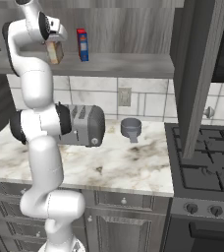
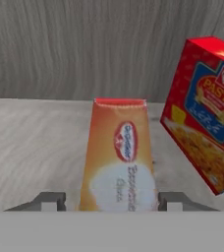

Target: Pick the boxed food and boxed food from the counter and place them in the cabinets closest to them.

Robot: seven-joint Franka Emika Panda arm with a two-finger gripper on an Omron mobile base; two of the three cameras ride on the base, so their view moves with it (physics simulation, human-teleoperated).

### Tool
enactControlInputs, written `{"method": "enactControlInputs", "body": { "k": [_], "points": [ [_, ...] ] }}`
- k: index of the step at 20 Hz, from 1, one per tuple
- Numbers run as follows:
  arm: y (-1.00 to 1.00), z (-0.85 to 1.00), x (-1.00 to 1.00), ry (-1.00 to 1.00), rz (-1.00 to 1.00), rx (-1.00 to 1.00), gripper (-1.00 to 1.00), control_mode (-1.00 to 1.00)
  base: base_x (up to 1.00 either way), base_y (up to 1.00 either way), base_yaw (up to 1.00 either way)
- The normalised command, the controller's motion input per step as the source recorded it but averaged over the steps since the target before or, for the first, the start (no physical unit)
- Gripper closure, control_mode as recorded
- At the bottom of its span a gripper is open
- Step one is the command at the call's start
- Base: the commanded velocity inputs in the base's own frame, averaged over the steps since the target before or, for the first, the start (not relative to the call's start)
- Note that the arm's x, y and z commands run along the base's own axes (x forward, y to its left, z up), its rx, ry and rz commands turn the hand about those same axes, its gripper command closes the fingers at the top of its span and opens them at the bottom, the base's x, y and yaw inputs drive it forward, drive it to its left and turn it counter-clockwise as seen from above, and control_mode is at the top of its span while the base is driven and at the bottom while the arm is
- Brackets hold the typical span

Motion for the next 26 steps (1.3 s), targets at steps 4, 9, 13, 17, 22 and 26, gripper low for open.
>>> {"method": "enactControlInputs", "body": {
  "k": [4,9,13,17,22,26],
  "points": [
    [-0.01,0.19,-0.36,0.05,0.0,0.0,-1.0,-1.0,0.0,0.0,0.0],
    [-0.05,0.26,-0.54,0.02,0.0,0.0,-1.0,-1.0,0.0,0.0,0.0],
    [-0.13,0.03,-0.84,0.0,0.0,0.0,-1.0,-1.0,0.0,0.0,0.0],
    [-0.25,-0.26,-0.99,-0.06,0.02,0.0,-1.0,-1.0,0.0,0.0,0.0],
    [-0.38,-0.75,-1.0,-0.06,0.07,-0.01,-1.0,-1.0,0.0,0.0,0.0],
    [-0.33,-1.0,-1.0,-0.06,0.07,-0.01,-1.0,-1.0,0.0,0.0,0.0]
  ]
}}
